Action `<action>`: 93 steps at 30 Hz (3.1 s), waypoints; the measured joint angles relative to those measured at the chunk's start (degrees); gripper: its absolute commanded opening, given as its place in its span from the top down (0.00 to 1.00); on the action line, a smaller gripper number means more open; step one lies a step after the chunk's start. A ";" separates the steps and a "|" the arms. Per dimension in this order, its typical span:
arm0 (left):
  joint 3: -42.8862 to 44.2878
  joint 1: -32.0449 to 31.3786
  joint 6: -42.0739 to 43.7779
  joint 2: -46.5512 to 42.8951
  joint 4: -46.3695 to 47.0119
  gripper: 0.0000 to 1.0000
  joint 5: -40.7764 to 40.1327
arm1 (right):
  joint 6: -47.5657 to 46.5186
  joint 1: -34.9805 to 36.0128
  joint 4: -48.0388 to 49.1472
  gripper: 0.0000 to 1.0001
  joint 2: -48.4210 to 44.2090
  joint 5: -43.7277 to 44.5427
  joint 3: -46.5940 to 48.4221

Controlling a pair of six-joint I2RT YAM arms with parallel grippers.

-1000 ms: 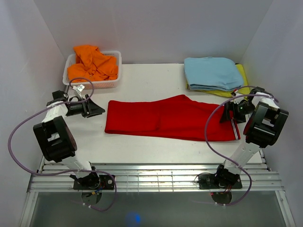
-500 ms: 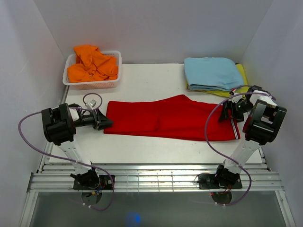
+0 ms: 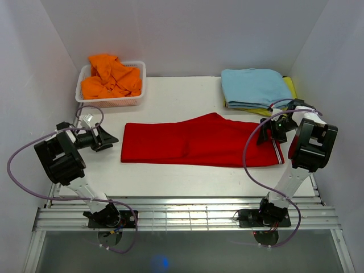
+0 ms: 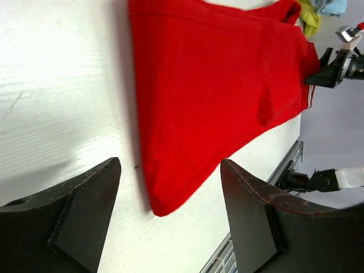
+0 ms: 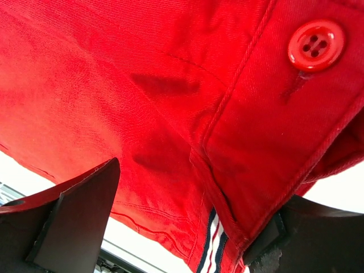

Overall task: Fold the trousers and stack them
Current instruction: Fold the trousers

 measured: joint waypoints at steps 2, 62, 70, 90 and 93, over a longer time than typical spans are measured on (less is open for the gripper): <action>0.00 -0.09 0.39 2.73 0.09 0.19 -1.18 | 0.22 0.35 0.26 0.19 0.04 0.04 0.13; 25.46 -34.34 -24.70 -3.87 -16.09 1.00 -30.62 | 14.32 12.94 10.88 0.03 3.96 -23.80 -2.38; 26.36 -41.07 -29.51 -2.84 -13.38 1.00 -31.89 | 17.81 14.64 16.81 0.72 6.93 -26.14 -2.43; 33.00 -59.54 -44.81 8.92 -6.03 1.00 -36.74 | 23.23 20.55 24.94 0.92 7.91 -28.33 -5.27; 35.19 -62.69 -46.62 11.78 -4.20 1.00 -38.18 | 23.67 20.65 25.31 0.92 7.91 -28.41 -5.31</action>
